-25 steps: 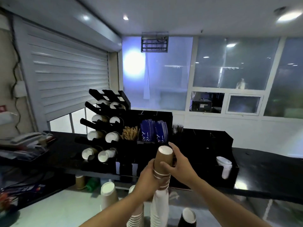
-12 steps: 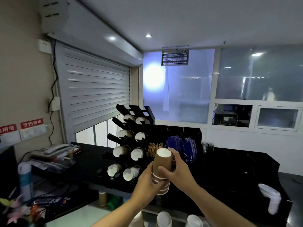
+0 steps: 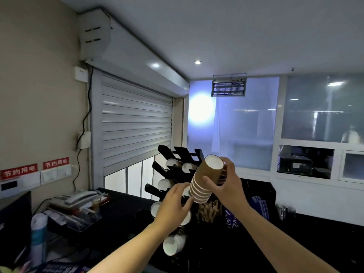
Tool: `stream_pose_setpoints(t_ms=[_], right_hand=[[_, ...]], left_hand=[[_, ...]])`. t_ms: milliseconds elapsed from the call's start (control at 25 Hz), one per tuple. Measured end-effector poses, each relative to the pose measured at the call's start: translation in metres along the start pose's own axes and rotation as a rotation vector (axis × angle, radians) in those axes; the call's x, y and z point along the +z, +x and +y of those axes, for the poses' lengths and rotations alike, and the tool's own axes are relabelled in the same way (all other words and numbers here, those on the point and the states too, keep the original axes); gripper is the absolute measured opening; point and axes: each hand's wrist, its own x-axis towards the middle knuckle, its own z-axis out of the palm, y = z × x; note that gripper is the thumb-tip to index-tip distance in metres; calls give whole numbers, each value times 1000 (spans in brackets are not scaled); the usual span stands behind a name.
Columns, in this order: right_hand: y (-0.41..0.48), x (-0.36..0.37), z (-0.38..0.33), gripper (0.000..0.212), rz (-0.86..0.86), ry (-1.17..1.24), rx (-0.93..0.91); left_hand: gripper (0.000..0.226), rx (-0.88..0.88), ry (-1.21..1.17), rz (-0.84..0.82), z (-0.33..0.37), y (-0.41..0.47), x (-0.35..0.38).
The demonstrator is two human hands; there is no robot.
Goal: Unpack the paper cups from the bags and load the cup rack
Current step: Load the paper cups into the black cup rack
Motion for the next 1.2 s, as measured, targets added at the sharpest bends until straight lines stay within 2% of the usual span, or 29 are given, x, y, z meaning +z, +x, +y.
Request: stream_pose_setpoints(t_ms=[200,400,560,720,1040,1200], right_hand=[[54,44,-6,69,187,38,-1],[89,90,-5,78,283,-70,6],[106,115,-7,80,352,-134,-4],[113,129,7,75,253,-261,4],[119,146,51,73,137,-293,51],[118,140,74,71,-6,-494,51]], left_hand=[[38,80,85,55,-73,60,-18],[58,309,269,22,-135,111,-24],[69,349,335,-99,-164,135,-13],[73,373,341,-115,-173,135,-4],[71,406,347,-56,-175,135,5],[70,406,311,-24,-173,133,7]])
